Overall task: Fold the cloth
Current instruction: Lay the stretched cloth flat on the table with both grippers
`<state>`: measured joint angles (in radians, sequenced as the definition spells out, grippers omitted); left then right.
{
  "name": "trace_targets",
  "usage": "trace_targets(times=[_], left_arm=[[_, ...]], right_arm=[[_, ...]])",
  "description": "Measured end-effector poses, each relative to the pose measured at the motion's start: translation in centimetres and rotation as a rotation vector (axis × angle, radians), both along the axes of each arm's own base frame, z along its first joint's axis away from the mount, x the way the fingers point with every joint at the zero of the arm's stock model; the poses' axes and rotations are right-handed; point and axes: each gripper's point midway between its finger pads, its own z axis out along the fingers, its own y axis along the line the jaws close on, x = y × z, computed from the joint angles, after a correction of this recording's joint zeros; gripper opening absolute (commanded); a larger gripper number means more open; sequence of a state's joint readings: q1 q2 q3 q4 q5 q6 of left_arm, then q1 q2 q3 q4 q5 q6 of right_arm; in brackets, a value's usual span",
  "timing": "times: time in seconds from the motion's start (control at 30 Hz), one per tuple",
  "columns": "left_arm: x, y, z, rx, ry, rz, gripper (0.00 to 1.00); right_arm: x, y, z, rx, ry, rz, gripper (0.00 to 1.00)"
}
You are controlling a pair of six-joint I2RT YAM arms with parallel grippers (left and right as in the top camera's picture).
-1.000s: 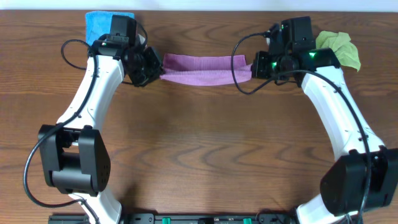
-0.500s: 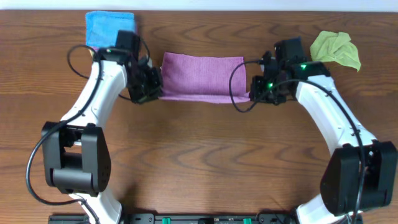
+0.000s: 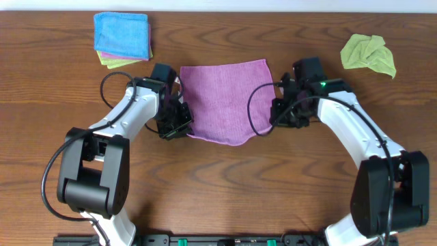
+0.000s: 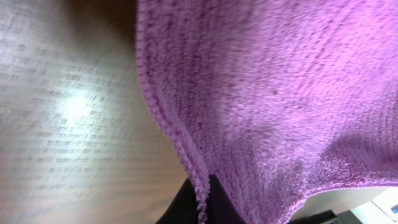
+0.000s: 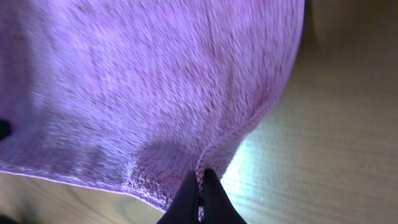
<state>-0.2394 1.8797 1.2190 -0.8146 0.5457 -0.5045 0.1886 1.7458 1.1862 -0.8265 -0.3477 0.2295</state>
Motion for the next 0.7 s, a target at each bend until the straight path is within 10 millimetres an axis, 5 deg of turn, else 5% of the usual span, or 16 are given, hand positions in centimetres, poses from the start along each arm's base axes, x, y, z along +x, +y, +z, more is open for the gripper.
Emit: trace_targets(times=[0.33,0.7], left_arm=[[-1.2,0.4,-0.2,0.015,0.047,-0.007,0.06],[-5.4,1.4,-1.1,0.027,0.084,-0.006,0.06]], right_arm=[[-1.4,1.0,-0.6,-0.007,0.033,0.036,0.01],[-5.4,0.1,-2.8,-0.026,0.112,0.023,0.01]])
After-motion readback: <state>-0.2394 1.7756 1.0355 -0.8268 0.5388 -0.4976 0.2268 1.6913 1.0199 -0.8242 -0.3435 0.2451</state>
